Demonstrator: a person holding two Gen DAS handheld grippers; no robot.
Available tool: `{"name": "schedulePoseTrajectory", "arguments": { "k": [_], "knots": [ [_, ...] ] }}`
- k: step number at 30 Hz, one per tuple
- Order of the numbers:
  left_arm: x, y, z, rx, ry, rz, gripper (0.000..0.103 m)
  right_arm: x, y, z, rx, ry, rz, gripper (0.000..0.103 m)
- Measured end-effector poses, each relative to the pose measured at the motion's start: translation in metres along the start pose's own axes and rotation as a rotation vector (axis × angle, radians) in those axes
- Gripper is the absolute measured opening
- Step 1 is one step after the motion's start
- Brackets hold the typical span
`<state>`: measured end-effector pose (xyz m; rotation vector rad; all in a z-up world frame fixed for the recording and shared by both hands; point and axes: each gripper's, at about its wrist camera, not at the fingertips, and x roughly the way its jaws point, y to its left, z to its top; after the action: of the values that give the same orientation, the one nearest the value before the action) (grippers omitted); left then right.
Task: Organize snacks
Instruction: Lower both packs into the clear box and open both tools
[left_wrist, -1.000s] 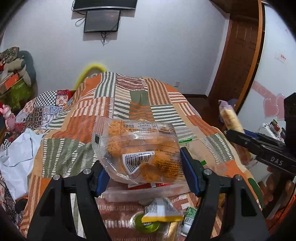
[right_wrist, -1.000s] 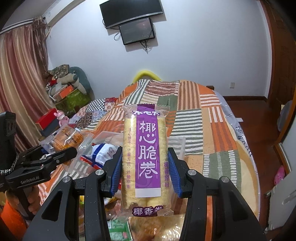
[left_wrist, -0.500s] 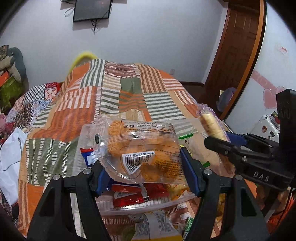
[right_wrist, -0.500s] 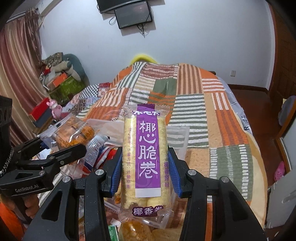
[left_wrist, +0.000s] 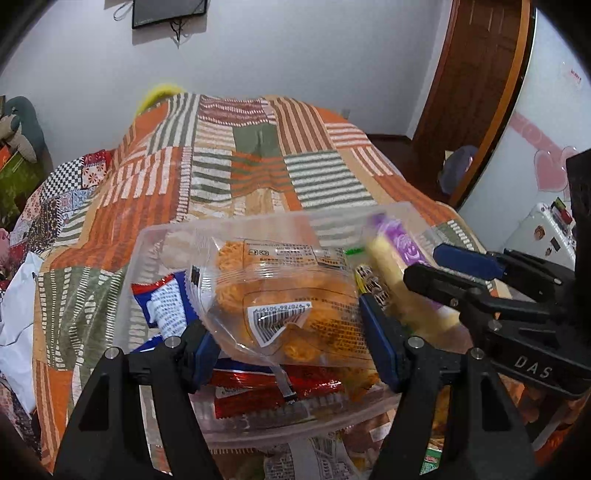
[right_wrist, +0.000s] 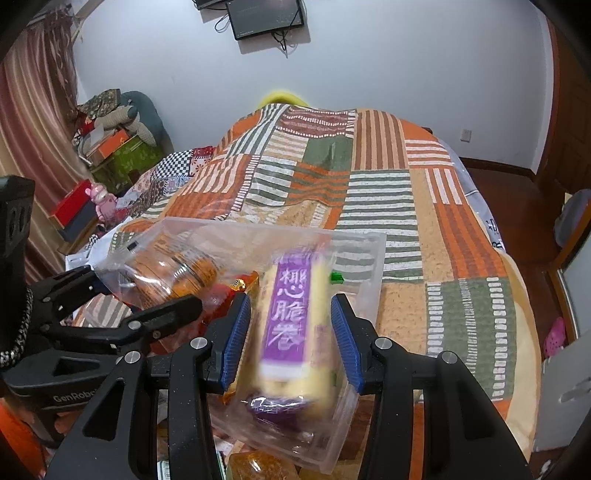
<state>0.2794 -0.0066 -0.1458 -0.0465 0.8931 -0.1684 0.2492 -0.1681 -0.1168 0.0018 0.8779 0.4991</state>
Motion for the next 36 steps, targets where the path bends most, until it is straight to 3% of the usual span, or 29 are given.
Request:
{"name": "schedulePoseTrajectory", "arguments": {
  "k": [9,17,20,24,30,36],
  "knots": [
    [-0.01,0.003,0.001,-0.028,-0.008,-0.005,0.07,-0.013,0.001,-0.002,-0.009,-0.005,-0.002,0.042],
    [-0.05,0.0,-0.003,-0.015,-0.069,0.0,0.07,-0.043,0.009,-0.004,-0.043,-0.057,-0.011,0.047],
    [-0.069,0.0,-0.009,-0.019,-0.097,-0.004,0.08,-0.057,0.011,-0.006,-0.058,-0.082,-0.016,0.051],
    [-0.091,-0.001,-0.019,-0.017,-0.13,0.006,0.083,-0.073,0.014,-0.011,-0.076,-0.111,-0.028,0.054],
    [-0.106,0.003,-0.041,-0.017,-0.117,0.02,0.085,-0.088,0.011,-0.028,-0.09,-0.116,-0.045,0.058],
    [-0.102,0.013,-0.072,-0.045,-0.046,0.035,0.085,-0.088,0.003,-0.05,-0.074,-0.077,-0.062,0.059]
  ]
}}
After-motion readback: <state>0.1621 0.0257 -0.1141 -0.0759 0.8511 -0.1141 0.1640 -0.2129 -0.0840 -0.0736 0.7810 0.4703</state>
